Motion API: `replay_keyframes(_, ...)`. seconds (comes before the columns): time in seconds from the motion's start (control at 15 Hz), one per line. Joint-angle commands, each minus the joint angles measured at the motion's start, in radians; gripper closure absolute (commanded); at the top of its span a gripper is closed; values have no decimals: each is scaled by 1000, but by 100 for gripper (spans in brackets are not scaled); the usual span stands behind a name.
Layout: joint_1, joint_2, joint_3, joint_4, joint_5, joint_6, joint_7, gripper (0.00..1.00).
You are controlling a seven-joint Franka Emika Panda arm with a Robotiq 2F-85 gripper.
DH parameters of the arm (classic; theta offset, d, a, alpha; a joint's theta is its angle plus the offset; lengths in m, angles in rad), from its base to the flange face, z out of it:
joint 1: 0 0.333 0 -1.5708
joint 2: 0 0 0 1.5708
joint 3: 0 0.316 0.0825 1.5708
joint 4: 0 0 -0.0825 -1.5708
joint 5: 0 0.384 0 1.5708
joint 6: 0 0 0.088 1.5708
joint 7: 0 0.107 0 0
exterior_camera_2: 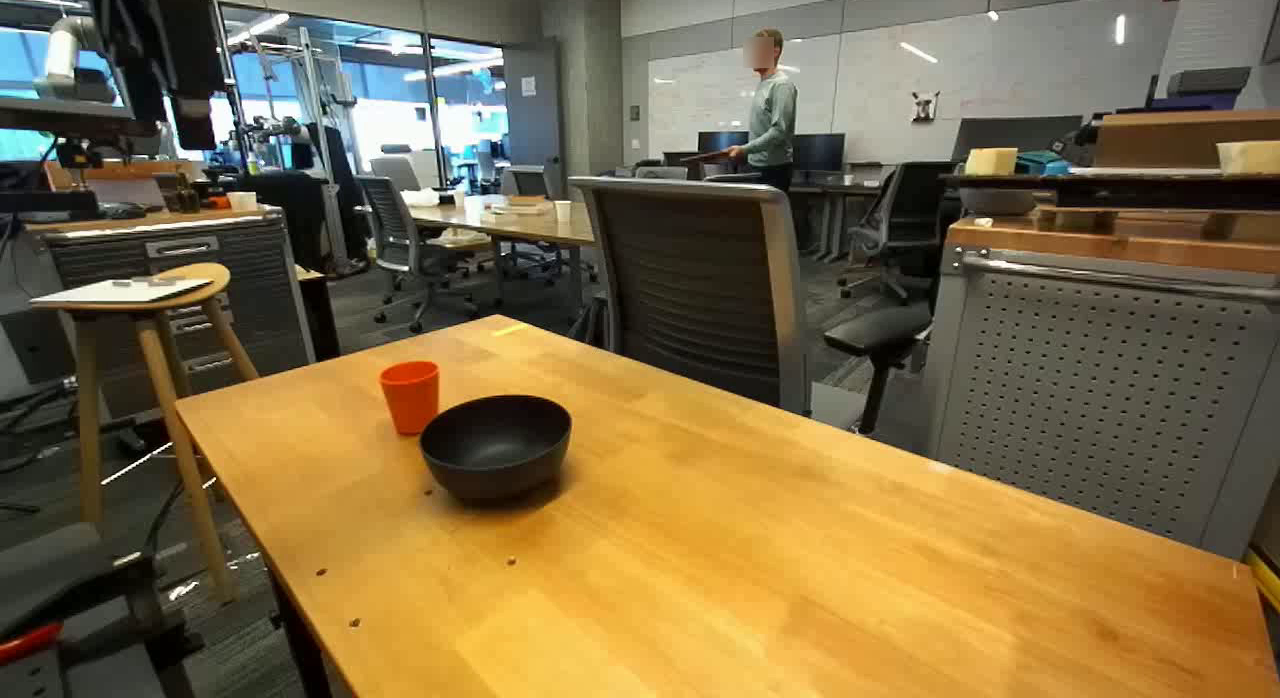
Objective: Pick up the orange cup from the table and put it in the black bowl.
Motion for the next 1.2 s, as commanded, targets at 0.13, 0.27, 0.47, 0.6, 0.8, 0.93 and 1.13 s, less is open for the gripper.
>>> replay_keyframes(0.13,-17,-2,13,7,9,-4,-10,0)
replay_keyframes(0.27,-17,-2,13,8,9,-4,-10,0)
replay_keyframes(0.47,-22,127,34,43,10,44,14,0)
replay_keyframes(0.6,-14,248,69,78,7,107,35,0)
replay_keyframes(0.8,-7,420,115,135,-8,185,72,0)
replay_keyframes(0.93,-8,547,145,193,-27,214,106,0)
replay_keyframes(1.13,-8,739,170,307,-70,236,156,0)
